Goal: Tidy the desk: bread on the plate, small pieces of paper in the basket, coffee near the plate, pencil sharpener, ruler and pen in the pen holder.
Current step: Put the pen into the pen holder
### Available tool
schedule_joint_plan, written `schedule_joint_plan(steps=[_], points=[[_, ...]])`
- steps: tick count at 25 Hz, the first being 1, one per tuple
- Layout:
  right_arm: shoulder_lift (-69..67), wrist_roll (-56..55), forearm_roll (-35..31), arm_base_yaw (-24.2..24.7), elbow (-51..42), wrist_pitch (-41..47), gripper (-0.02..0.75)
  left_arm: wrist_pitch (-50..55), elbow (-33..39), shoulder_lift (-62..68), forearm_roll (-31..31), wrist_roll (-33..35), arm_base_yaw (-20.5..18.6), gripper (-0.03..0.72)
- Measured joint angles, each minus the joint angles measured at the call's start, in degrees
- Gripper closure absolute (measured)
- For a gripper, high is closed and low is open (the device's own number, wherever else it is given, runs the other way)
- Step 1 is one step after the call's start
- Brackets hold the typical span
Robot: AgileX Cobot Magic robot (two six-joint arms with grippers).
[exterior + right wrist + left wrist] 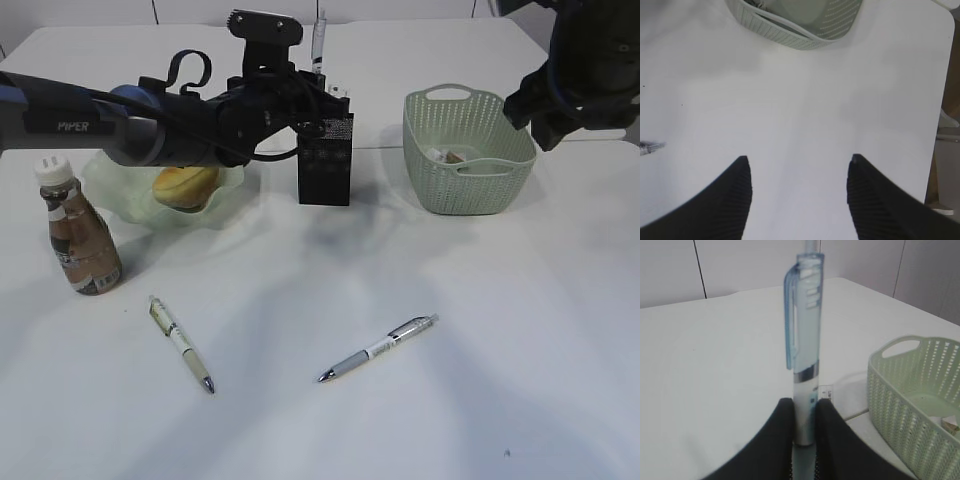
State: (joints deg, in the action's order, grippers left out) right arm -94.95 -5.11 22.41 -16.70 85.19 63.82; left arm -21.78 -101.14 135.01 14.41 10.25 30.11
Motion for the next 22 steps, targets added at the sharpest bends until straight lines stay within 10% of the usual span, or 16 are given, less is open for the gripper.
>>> schedule_joint_plan(steps=[22], points=[[0.00,-0.13,0.00,0.00,0.00,-0.04,0.260,0.43,0.00,2.22,-0.11,0.00,0.00,0.609]])
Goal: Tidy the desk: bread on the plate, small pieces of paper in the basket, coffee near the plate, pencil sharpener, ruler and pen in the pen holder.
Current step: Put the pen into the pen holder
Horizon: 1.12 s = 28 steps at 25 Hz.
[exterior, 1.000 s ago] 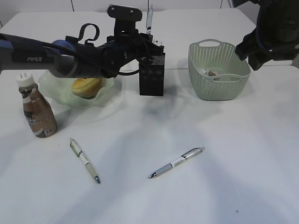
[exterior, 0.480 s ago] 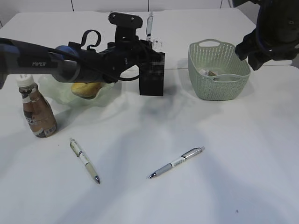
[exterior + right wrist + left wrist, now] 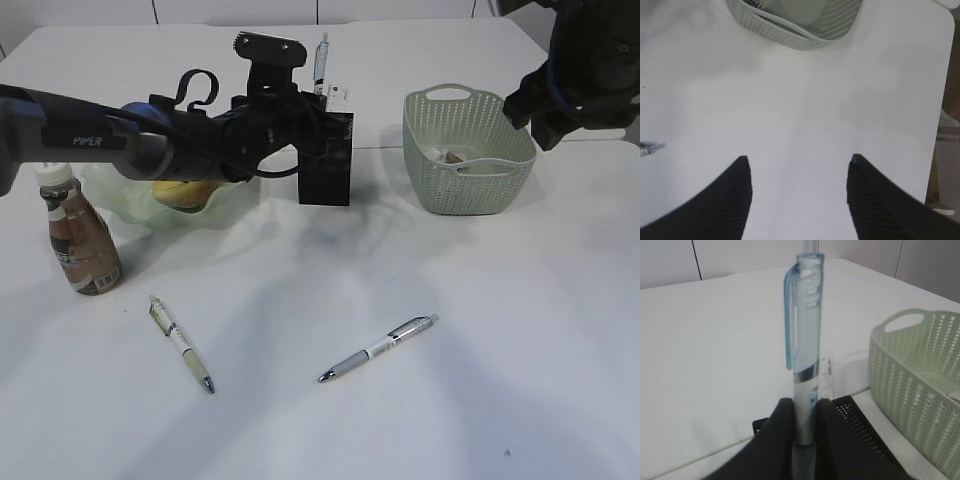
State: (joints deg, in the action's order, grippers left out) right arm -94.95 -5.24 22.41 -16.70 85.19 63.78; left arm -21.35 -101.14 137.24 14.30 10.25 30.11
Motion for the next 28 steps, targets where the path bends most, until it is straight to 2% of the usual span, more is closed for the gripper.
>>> schedule_joint_plan(steps=[10,18,28], points=[[0.00,0.00,0.00,0.00,0.00,-0.09,0.260,2.66,0.00,0.00,0.00,0.00,0.00,0.575],[0.00,0.00,0.00,0.00,0.00,-0.09,0.260,3.37,0.00,0.00,0.00,0.00,0.00,0.407],[0.00,0.00,0.00,0.00,0.00,-0.09,0.260,7.79,0.00,-1.83,0.00,0.00,0.00,0.392]])
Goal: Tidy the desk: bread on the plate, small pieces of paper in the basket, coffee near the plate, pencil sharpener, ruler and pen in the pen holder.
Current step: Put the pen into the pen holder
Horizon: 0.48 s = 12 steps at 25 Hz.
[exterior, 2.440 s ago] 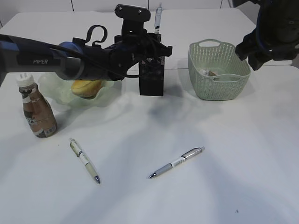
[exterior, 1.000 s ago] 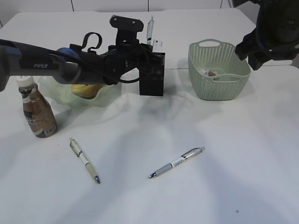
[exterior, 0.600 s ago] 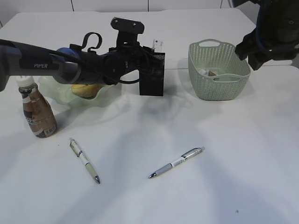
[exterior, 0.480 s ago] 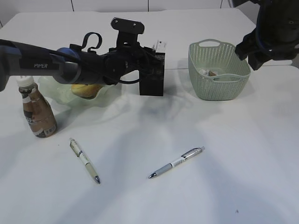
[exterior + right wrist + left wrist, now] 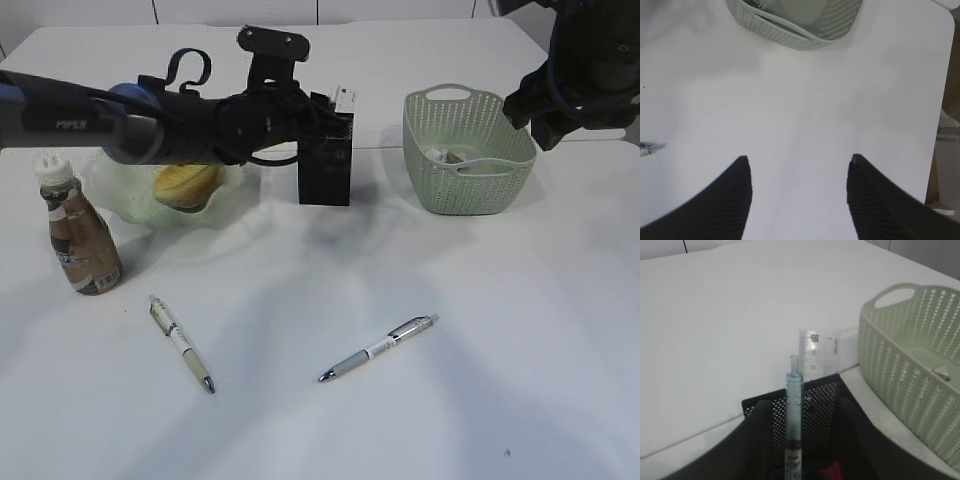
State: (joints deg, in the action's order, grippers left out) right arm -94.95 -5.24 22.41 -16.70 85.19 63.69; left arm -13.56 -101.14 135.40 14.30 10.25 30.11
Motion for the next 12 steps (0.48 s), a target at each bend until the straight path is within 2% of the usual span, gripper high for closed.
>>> schedule_joint_plan(steps=[9,12], points=[[0.00,0.00,0.00,0.00,0.00,0.00,0.260,8.97,0.00,-5.55,-1.04,1.86,0.00,0.392],[0.00,0.00,0.00,0.00,0.00,0.00,0.260,11.39,0.00,-7.19,-4.47,3.03,0.00,0.392]])
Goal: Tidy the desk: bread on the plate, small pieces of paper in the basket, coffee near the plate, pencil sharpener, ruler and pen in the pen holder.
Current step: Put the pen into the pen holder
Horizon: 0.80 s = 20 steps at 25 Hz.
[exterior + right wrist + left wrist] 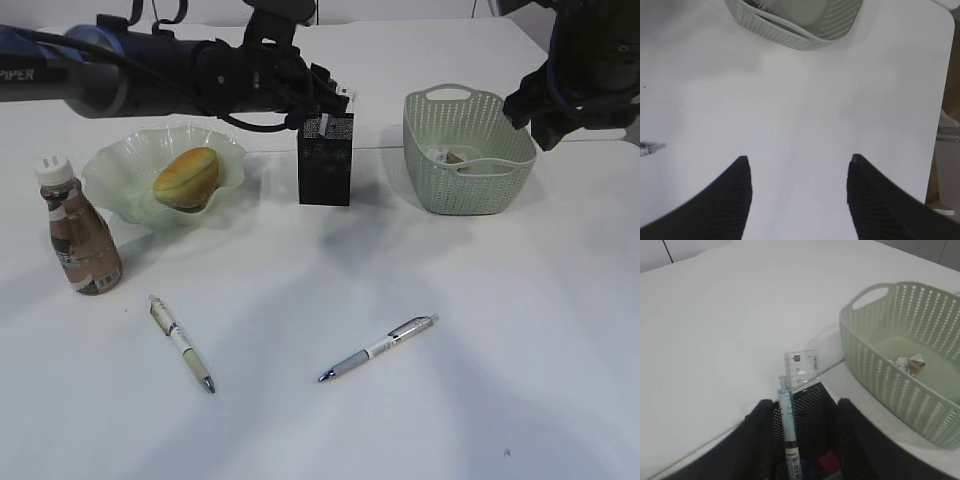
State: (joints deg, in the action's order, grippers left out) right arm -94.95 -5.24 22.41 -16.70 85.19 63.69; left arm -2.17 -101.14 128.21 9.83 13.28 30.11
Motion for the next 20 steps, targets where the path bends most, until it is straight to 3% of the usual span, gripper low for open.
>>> schedule_joint_plan(steps=[8,13,20], points=[[0.00,0.00,0.00,0.00,0.00,0.35,0.260,4.75,0.00,-5.69,-8.91,0.24,0.83,0.392],[0.00,0.00,0.00,0.00,0.00,0.68,0.260,9.63,0.00,-7.94,-16.68,0.24,5.15,0.391],[0.00,0.00,0.00,0.00,0.00,2.24,0.260,19.36,0.00,-9.96,-18.22,-2.94,10.05,0.391]])
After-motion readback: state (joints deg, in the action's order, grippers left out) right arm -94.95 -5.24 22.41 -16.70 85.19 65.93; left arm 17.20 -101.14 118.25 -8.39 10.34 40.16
